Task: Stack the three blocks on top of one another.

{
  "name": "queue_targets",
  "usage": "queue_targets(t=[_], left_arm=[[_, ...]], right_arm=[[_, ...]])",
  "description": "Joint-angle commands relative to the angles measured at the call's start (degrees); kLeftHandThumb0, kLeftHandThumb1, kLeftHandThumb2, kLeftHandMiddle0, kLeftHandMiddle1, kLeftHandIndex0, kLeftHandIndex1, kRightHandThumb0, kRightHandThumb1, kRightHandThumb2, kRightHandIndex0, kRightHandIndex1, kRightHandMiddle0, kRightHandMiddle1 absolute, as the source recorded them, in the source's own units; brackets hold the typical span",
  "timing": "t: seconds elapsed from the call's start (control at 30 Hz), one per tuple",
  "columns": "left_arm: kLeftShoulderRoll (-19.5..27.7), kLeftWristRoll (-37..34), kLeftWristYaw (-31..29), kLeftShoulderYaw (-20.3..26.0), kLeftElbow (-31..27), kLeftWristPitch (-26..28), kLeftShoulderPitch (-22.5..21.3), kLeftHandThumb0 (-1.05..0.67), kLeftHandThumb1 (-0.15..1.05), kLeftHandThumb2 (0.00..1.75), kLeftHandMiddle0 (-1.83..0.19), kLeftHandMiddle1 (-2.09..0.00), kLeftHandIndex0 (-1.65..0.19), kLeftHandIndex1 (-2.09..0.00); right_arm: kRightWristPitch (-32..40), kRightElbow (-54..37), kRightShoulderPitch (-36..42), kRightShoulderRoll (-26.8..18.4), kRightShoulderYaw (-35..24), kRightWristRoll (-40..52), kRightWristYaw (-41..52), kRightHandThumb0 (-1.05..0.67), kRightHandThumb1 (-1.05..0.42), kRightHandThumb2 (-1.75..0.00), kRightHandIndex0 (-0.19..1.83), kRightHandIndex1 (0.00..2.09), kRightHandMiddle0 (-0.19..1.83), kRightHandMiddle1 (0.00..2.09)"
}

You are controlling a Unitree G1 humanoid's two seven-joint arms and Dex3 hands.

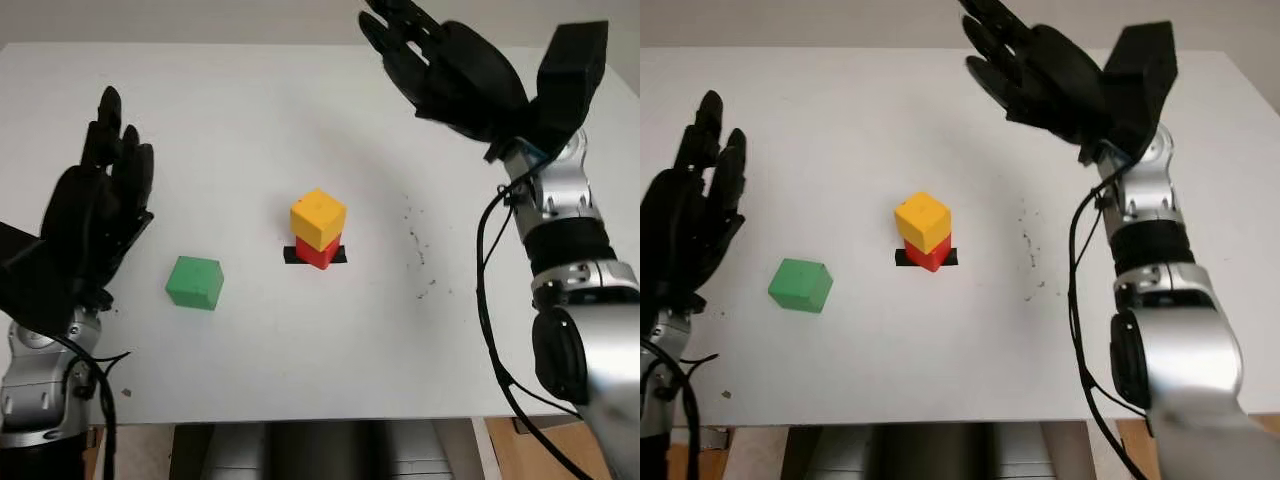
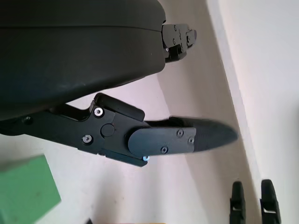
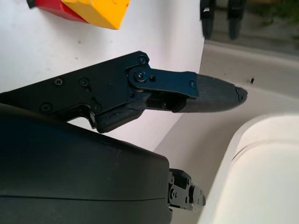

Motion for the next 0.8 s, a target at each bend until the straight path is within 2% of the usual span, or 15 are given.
queue_targets(t=[0.0,0.17,0.43,0.63,0.77], left_arm=[[2.76,3.39,-0.04,-0.05,-2.08,-0.24,1.61,-0.81,1.05,0.26,-0.16,-0.09,-0.07,-0.11],[9.17,7.02,-5.01,0.4,-2.99,-0.5,3.17,-0.8,1.02,0.1,-0.18,-0.06,-0.17,-0.12],[22.36,12.7,-16.76,1.08,-5.65,0.7,6.37,-0.77,0.95,0.05,-0.09,-0.04,-0.33,-0.12],[30.38,14.04,-26.46,-1.25,-2.22,-5.35,5.56,-0.73,0.88,0.04,0.02,-0.02,-0.33,-0.08],[32.97,14.64,-29.95,-2.72,-0.45,-7.49,4.7,-0.73,0.86,0.04,0.05,-0.03,-0.33,-0.07]], right_arm=[[1.97,-3.52,3.52,0.85,-0.79,0.66,-2.08,-0.82,-1.05,-0.66,-0.19,0.0,-0.19,0.0],[5.02,-8.05,8.91,3.03,-0.92,1.5,-5.92,-0.81,-1.05,-0.74,-0.19,0.0,-0.19,0.0],[5.61,-9.15,13.11,6.28,-3.24,2.98,-13.02,-0.81,-1.05,-0.78,-0.19,0.0,-0.19,0.0],[6.68,-9.86,14.67,6.64,-3.17,2.68,-15.42,-0.79,-1.05,-0.79,-0.19,0.0,-0.19,0.0],[8.2,-11.02,15.11,7.01,-2.9,2.86,-16.5,-0.78,-1.05,-0.81,-0.19,0.0,-0.19,0.0]])
